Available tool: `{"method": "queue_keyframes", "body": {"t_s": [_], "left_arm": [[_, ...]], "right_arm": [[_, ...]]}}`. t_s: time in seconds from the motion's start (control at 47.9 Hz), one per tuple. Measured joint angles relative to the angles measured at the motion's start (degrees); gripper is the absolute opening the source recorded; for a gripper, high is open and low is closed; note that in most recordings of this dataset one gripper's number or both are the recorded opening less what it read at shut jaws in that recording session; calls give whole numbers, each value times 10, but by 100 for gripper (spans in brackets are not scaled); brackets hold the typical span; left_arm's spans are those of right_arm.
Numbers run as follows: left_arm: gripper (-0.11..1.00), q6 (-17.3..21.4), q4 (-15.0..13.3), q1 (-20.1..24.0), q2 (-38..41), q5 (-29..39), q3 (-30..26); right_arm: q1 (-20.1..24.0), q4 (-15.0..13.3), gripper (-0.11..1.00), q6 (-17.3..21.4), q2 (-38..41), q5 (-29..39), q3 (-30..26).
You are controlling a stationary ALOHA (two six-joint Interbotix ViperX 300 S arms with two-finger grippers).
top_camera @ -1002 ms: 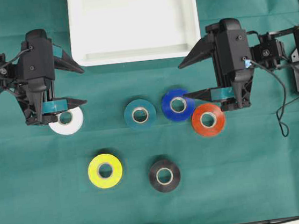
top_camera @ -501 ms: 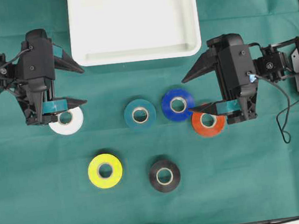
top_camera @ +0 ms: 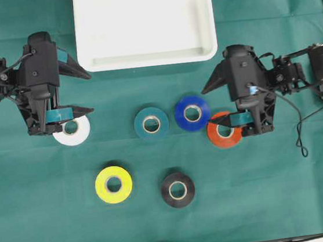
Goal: Put the tape alternately from left to right into the white case.
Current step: 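Move the right gripper over the red tape roll and lower it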
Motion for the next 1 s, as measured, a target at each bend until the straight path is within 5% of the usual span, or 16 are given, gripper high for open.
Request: {"method": "queue_keyframes", "body": {"t_s": [0.439,1.002], "left_arm": [[83,0,0,0,0,0,0],[83,-1,0,0,0,0,0]], "right_arm": [[33,-1,84,81,10,51,11],[32,-13,84,83,72,47,16]]}}
